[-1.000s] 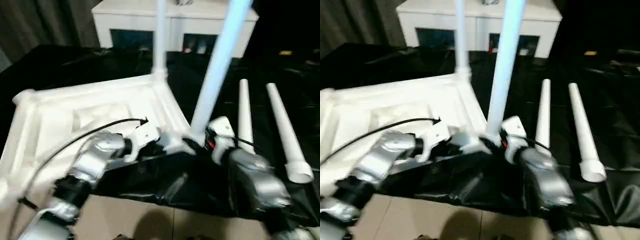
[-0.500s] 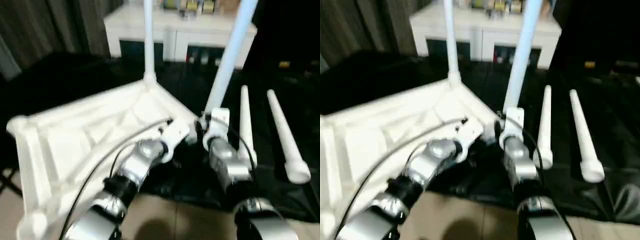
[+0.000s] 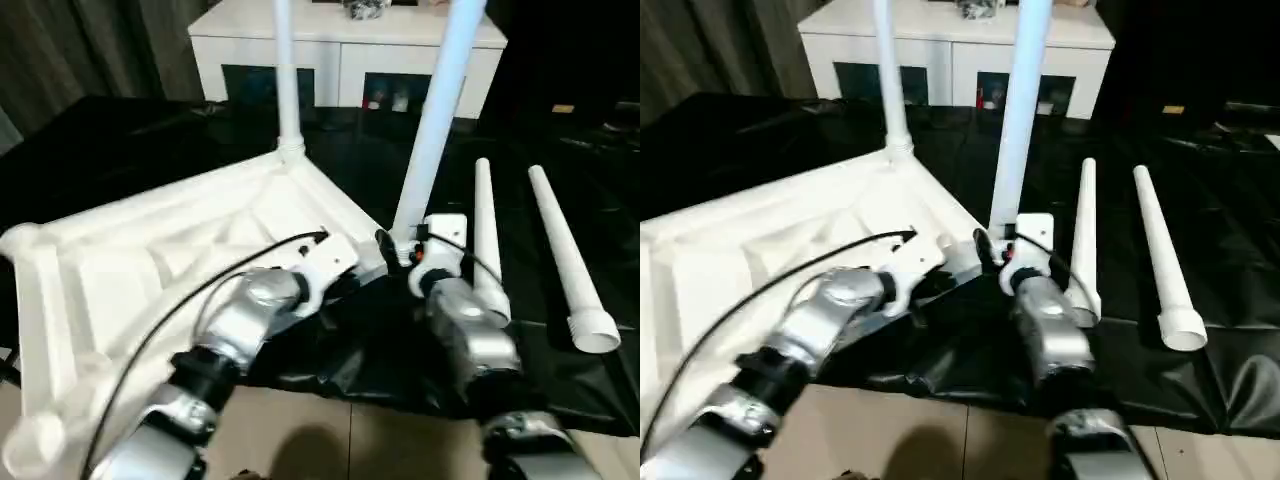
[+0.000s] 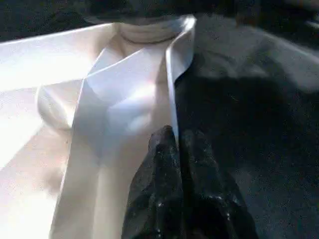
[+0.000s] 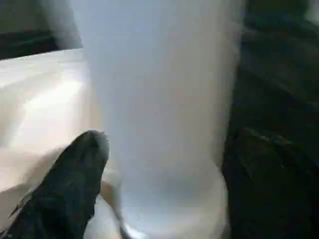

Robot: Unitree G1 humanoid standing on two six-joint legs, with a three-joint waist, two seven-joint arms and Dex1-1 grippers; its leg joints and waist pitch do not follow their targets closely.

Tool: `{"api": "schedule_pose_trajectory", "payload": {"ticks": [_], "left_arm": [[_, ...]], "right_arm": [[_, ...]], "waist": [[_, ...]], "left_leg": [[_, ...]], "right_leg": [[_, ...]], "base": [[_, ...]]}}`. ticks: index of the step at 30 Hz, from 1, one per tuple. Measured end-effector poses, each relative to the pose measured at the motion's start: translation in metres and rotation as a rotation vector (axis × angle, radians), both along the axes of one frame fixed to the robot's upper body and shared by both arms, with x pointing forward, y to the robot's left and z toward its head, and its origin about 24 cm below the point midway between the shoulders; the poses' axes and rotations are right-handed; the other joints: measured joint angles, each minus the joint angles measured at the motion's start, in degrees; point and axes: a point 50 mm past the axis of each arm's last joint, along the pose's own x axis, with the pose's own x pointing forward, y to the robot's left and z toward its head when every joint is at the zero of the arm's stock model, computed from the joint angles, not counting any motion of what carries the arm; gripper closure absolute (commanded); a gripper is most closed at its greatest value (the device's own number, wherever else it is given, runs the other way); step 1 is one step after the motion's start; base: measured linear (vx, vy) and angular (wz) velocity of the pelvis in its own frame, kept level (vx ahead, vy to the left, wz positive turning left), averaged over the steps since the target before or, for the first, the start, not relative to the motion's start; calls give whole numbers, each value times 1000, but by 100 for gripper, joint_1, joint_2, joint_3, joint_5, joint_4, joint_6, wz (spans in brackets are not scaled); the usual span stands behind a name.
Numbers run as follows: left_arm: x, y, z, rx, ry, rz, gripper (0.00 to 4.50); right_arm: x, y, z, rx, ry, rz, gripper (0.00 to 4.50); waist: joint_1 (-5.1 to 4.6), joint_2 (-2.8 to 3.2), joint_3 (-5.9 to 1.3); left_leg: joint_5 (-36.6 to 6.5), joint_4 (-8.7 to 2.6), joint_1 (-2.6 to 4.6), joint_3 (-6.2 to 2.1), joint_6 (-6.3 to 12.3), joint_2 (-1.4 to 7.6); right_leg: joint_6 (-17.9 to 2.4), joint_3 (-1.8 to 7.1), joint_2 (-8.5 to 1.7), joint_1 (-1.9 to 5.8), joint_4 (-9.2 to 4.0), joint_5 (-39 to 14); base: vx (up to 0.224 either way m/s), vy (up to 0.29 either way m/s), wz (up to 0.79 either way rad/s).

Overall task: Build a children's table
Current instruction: Rotate leg to tighten

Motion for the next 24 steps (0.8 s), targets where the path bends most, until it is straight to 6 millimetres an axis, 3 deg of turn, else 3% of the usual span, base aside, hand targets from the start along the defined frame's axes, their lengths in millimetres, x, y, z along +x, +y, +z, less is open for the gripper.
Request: {"api": "schedule_pose_trajectory", "payload": {"ticks": [11,18,19,24], "left_arm": [[-14,32,3,20,81,-203,450],[-16,35,3,23,101,-223,450],[-16,35,3,21,102,-223,450],[-16,35,3,17,110,-234,450]], "right_arm": [[-48,-15,0,-106,94,514,4],[-51,-16,1,-103,123,549,4],[-52,-16,1,-103,124,551,31],[-52,-18,0,-130,140,554,69]], "waist": [[89,-6,4],[94,-6,4],[95,-6,4],[105,-6,4]], "left_leg": [[19,4,15,86,48,10],[19,2,22,86,46,17],[19,2,22,86,46,17],[19,2,21,86,46,17]], "right_leg": [[-6,83,12,-6,-36,5],[-13,95,28,-9,-32,18],[-13,97,29,-10,-32,19],[-13,101,33,-10,-36,18]], "base": [[0,0,0],[0,0,0],[0,0,0],[0,0,0]]}}
